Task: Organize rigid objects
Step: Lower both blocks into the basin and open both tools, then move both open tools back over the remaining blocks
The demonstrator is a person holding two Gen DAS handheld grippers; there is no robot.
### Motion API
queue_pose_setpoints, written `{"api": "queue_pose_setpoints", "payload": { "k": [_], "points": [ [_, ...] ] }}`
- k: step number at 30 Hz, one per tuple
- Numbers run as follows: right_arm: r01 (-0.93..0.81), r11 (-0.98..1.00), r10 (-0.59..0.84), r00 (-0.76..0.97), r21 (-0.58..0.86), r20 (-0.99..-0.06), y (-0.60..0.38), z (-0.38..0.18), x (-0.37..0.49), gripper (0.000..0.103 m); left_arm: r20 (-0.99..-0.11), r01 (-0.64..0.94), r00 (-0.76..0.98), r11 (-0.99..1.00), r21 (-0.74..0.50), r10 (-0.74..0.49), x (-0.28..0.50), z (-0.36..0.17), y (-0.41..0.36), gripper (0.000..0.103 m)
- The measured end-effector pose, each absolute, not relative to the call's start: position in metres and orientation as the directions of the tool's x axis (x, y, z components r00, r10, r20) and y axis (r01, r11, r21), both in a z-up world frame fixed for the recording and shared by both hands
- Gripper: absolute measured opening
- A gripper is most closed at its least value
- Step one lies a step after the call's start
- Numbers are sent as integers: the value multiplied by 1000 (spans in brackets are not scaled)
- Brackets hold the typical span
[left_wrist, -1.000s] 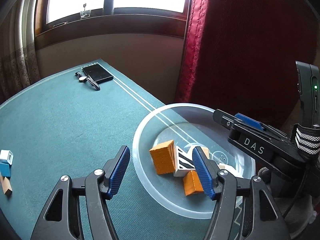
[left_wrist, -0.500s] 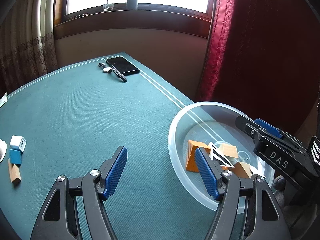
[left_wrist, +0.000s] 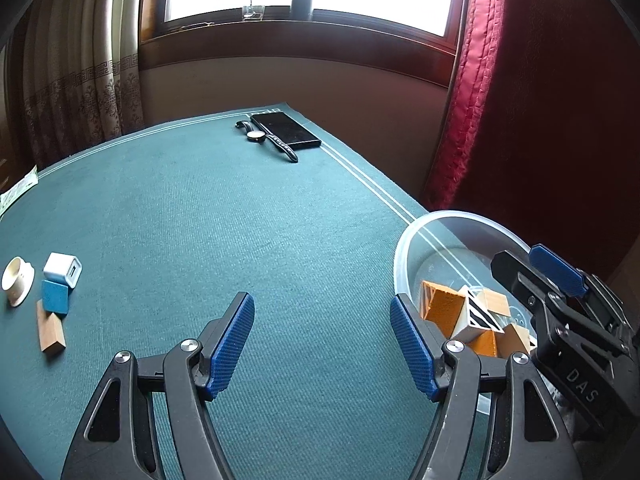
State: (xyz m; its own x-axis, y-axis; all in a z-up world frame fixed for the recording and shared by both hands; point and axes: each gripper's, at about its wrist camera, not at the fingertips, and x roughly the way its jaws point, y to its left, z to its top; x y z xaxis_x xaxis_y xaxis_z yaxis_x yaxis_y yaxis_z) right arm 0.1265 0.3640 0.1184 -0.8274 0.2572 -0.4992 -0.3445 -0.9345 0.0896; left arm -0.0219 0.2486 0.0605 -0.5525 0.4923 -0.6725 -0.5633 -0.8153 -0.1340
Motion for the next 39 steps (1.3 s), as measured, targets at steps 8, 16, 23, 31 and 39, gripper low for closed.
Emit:
{"api": "queue_pose_setpoints", "payload": {
  "k": [8, 16, 23, 31, 39],
  "points": [
    [-261, -964, 204, -845, 49, -495, 337, 113, 123, 66, -680, -509, -575, -850, -138, 455, -33, 56, 226, 71],
    [-179, -984, 149, -846, 9, -511, 309, 106, 119, 66, -678, -456, -605, -880, -134, 417, -39, 55, 200, 71],
    [-93, -996, 79, -845, 0, -530, 289, 102, 114, 66, -685, -405, -622, -905, -132, 379, -46, 50, 176, 71],
    [-13, -999, -13, -814, 41, -581, 271, 93, 108, 66, -696, -298, -652, -946, -128, 300, -62, 44, 130, 71],
    [45, -997, -75, -789, 64, -610, 253, 89, 104, 66, -720, -152, -669, -982, -108, 183, -81, 32, 77, 71]
  ]
}}
